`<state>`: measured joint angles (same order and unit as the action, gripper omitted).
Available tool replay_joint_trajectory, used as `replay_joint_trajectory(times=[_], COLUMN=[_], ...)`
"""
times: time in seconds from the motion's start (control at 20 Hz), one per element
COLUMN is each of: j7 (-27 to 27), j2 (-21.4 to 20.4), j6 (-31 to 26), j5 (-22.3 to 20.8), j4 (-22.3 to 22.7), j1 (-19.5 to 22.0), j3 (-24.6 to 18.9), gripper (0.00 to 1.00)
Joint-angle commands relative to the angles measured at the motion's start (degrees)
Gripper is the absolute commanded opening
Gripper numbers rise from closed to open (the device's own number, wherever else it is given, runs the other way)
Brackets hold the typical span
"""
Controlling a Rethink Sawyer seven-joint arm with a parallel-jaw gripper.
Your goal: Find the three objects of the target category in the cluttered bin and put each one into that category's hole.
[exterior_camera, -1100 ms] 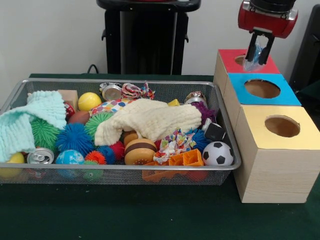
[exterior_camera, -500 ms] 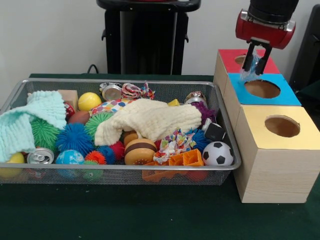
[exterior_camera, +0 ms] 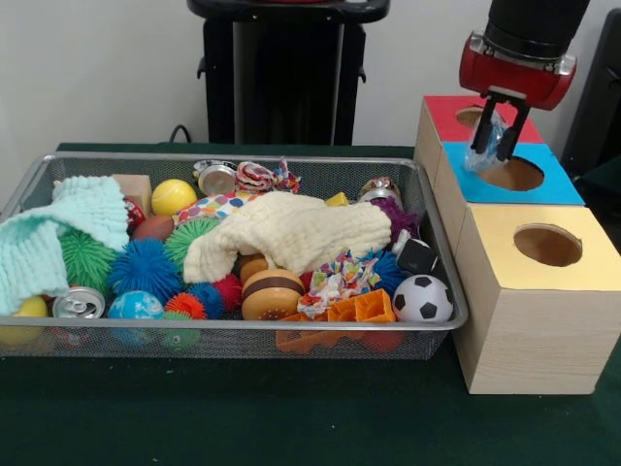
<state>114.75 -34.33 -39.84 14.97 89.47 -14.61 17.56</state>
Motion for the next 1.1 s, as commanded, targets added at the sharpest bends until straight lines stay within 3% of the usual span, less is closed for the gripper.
replay_joint_trajectory(times=[0.05,0.7,1.1], j7=[18.57,19.04,15.93], j2=[4.12,5.24,3.72], j6=[4.16,3.84,5.7], j5=[3.39,5.91,6.16], j4=[-2.38,-3.25,-1.02], j1=[-1.61,-3.99,-1.76], j3=[-0.87,0.82,-1.17], gripper=[0.0,0.0,0.0])
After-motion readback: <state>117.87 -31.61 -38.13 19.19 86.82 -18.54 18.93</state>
